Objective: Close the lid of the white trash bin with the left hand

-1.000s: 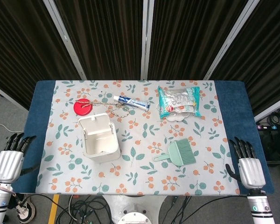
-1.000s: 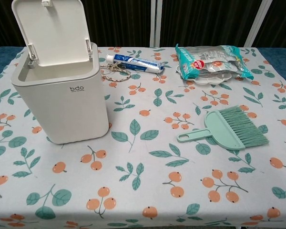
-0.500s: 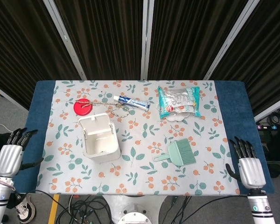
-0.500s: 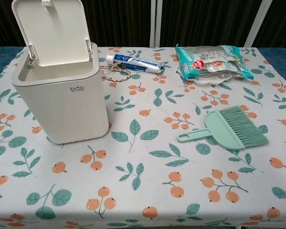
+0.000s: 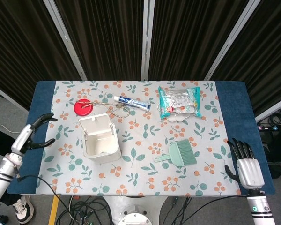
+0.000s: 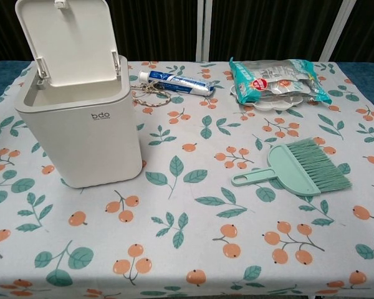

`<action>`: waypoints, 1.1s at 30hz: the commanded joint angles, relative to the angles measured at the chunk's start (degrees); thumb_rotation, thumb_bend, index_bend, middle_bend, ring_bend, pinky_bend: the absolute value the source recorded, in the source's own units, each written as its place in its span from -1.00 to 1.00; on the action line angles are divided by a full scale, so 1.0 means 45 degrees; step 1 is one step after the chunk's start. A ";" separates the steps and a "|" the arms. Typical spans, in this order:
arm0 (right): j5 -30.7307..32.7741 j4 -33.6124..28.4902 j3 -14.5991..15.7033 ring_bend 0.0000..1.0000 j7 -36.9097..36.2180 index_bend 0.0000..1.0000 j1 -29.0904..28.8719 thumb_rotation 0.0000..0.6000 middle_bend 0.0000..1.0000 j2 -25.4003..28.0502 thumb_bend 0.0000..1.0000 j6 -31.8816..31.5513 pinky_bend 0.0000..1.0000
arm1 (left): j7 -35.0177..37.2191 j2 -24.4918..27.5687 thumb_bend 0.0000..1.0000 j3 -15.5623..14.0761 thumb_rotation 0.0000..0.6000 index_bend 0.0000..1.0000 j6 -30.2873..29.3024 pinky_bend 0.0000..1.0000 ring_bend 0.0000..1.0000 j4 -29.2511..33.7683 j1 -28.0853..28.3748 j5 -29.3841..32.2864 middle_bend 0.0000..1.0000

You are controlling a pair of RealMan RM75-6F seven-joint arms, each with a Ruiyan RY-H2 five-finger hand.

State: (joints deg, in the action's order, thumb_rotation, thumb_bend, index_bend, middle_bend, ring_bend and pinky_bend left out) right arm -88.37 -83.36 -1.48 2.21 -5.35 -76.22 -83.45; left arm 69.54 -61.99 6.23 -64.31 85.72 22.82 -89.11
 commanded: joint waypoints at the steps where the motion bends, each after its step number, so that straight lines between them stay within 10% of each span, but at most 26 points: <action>1: 0.0124 0.0019 -0.0023 -1.00 -0.0004 -1.00 -0.0011 1.00 -1.00 -0.0006 -0.47 0.0098 -1.00 | 0.2307 0.0360 -0.78 0.0177 0.29 -0.68 0.1624 -0.77 -0.84 -0.0505 0.1573 -0.0387 -0.56; 33: 0.0638 0.0077 0.0067 -1.00 0.0035 -1.00 -0.0051 1.00 -1.00 0.0014 -0.47 0.0754 -1.00 | 0.0128 0.0447 -0.78 -0.1521 0.27 -0.68 -0.0260 -0.78 -0.84 0.1702 0.2752 -0.2792 -0.52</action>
State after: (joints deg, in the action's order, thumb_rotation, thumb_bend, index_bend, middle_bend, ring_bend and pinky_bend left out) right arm -85.51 -83.03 -1.18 2.37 -5.58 -76.15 -80.07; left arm 71.61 -59.99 0.14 -64.85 92.63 35.48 -101.10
